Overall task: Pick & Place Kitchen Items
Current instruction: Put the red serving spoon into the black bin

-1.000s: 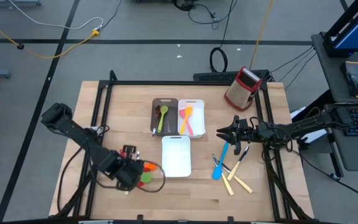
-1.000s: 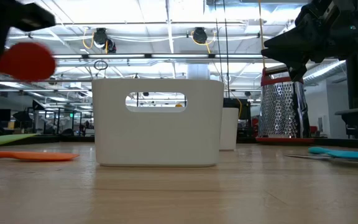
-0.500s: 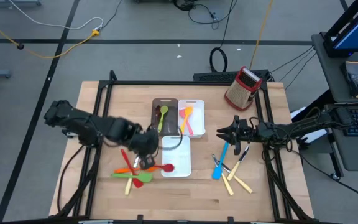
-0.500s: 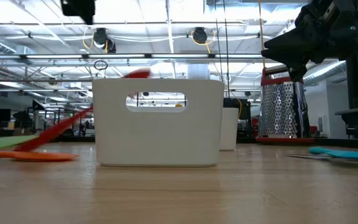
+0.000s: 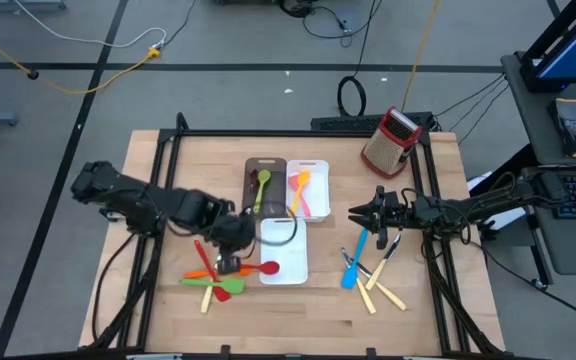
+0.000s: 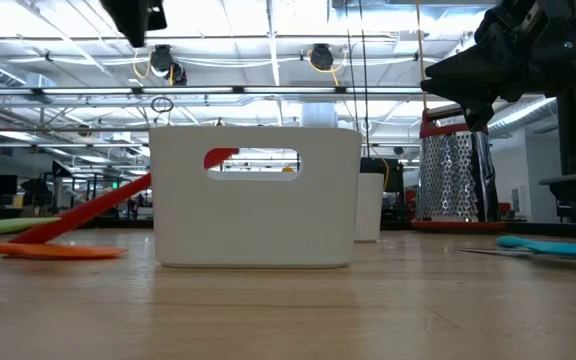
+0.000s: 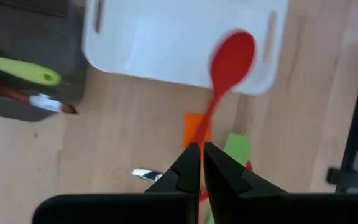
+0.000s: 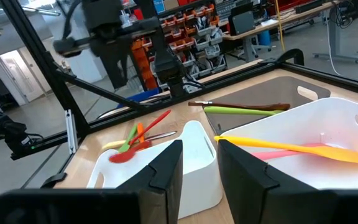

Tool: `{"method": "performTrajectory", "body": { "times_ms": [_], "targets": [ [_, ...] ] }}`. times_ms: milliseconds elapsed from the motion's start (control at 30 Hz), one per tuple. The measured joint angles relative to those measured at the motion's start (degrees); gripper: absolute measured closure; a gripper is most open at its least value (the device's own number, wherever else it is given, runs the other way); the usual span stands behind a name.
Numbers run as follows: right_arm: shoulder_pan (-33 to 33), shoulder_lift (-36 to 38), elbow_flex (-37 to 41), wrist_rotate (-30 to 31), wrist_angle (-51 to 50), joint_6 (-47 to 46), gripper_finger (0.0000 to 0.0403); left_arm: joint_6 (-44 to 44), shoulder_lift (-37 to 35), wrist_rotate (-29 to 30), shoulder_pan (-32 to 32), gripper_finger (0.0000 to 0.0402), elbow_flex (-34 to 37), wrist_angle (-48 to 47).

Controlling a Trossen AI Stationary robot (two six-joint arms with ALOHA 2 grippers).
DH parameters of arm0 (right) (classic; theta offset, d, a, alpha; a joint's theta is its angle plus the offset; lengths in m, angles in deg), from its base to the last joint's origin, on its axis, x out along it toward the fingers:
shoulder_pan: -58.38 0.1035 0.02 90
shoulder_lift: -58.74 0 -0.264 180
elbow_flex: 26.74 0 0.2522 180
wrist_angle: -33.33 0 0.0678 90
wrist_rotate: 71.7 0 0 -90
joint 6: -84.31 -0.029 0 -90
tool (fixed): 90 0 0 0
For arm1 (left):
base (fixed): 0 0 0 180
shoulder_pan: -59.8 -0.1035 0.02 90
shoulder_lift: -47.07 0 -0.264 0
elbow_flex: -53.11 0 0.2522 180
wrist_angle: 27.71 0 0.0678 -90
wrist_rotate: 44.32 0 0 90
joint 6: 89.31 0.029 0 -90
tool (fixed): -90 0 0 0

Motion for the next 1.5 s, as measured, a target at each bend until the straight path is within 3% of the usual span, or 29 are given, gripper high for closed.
{"method": "performTrajectory", "body": {
  "times_ms": [167, 333, 633, 833, 1000, 1500],
  "targets": [
    [0.00, 0.00, 0.00, 0.02, 0.02, 0.88, 0.0310, -3.11, 0.00, 4.02, 5.42, 0.0357, 3.65, 6.95],
    [0.00, 0.01, 0.00, 0.04, 0.02, 4.34, 0.0310, -4.88, 0.00, 8.16, 8.80, 0.0310, 8.36, 14.61],
    [0.00, 0.00, 0.00, 0.04, 0.03, 4.57, 0.0310, -9.32, 0.00, 11.19, 10.64, 0.0211, 17.92, 18.77],
    [0.00, 0.02, 0.00, 0.04, 0.04, 4.55, 0.0310, -9.04, 0.02, 11.67, 10.66, 0.0166, 24.58, 27.41],
    [0.00, 0.00, 0.00, 0.04, 0.04, 4.55, 0.0310, -7.22, 0.04, 12.94, 10.14, 0.0150, 28.88, 34.06],
    [0.00, 0.02, 0.00, 0.09, 0.06, 4.52, 0.0310, -1.47, 0.04, 13.15, 9.87, 0.0149, 35.62, 47.59]
  ]
}}
